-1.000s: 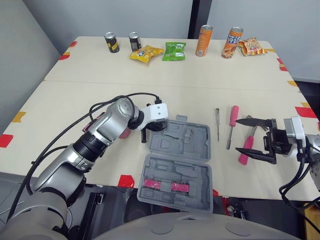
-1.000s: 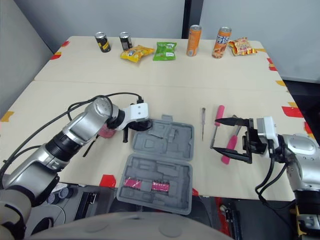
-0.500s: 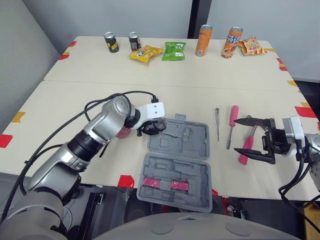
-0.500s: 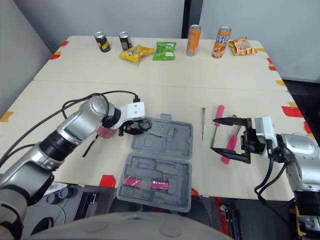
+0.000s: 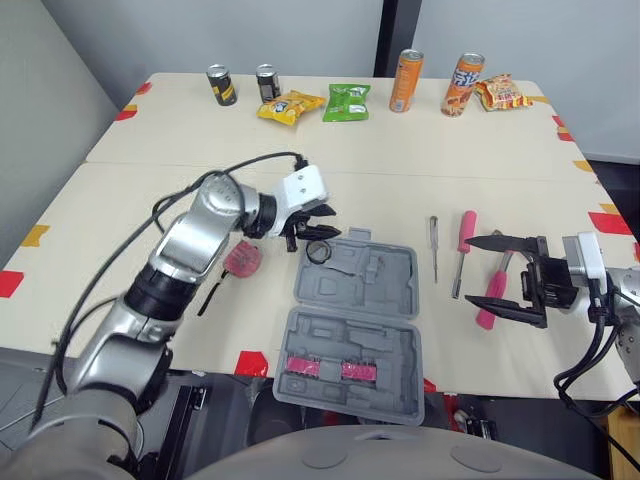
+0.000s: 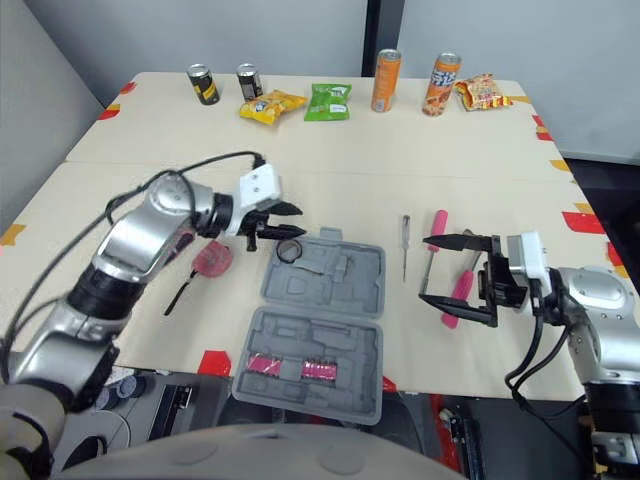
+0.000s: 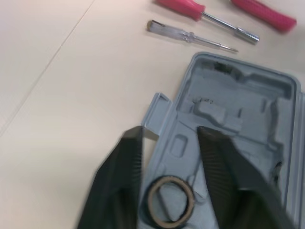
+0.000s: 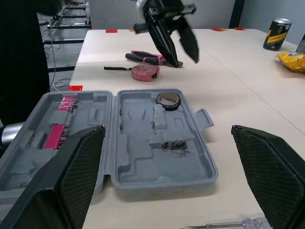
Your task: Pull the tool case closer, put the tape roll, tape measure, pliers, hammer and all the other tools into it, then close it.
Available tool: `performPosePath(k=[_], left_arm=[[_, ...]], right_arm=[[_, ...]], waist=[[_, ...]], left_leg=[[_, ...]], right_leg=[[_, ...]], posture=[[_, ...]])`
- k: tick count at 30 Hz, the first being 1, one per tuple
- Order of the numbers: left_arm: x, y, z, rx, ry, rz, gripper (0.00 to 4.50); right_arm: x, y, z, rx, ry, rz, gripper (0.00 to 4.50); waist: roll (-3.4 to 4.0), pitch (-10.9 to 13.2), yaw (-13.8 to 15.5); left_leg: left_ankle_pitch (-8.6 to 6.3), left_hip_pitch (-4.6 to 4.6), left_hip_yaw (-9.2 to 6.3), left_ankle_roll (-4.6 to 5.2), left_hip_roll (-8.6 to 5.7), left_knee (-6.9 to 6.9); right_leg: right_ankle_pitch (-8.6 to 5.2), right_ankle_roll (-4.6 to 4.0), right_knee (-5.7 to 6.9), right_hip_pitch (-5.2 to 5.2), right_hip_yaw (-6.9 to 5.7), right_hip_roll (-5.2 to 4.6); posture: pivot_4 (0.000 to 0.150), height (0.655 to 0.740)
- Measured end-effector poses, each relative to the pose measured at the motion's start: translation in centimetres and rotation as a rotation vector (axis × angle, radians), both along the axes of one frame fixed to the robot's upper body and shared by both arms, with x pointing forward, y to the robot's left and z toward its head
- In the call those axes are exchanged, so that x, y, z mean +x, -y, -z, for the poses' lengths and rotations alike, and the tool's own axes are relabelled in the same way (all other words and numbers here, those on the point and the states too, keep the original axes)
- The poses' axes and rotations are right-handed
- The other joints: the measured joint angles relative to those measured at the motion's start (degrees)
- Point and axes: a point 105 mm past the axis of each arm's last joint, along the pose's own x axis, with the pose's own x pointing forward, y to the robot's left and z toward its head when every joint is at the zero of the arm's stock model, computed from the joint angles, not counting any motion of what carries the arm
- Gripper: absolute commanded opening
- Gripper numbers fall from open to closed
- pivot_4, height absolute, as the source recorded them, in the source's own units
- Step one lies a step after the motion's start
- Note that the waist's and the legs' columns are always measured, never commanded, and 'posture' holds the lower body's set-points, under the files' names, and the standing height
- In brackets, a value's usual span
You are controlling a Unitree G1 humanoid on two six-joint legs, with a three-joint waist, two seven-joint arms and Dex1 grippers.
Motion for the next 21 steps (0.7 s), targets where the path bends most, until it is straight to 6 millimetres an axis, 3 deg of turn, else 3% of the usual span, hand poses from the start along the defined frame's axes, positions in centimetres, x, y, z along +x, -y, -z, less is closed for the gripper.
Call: performPosePath(k=[2,6,11,21], left_arm=[[-0.1,-0.6,0.7,-0.045,0.005,-0.011,0.18],[-0.1,-1.2,0.5,-0.122,0.083,0.014,0.18],[0.1,-1.2,1.9,-0.245,0.008,0.032,0.18],[1.3,-2.1,3.7,-0.275,-0.061,0.074,0.18]], right_arm=[[0.0,0.0,0.0,0.004,0.000,0.003,4.50],[0.1,-0.2,0.1,0.020,0.004,0.013,4.50],[0.2,-0.3,0.4,0.033,0.019,0.022,4.50],[0.3,-0.3,1.1,0.050,0.034,0.049,4.50]], waist=[[-0.02,0.0,0.1],[-0.02,0.0,0.2],[-0.02,0.0,0.1],[-0.02,0.0,-0.2]], left_leg=[[0.00,-0.01,-0.01,0.00,0.00,0.01],[0.00,-0.01,0.00,0.00,0.00,0.00],[0.00,0.01,0.00,0.00,0.01,0.00],[0.01,0.03,0.01,0.03,0.02,0.00]], right_leg=[[0.01,0.02,-0.02,0.00,-0.01,0.00],[0.01,0.02,-0.05,0.00,0.00,-0.02],[0.01,0.02,-0.03,-0.01,-0.02,-0.03],[0.01,0.02,0.02,-0.02,-0.01,-0.03]], posture=[[0.150,0.7400],[0.150,0.7400],[0.150,0.7400],[0.150,0.7400]])
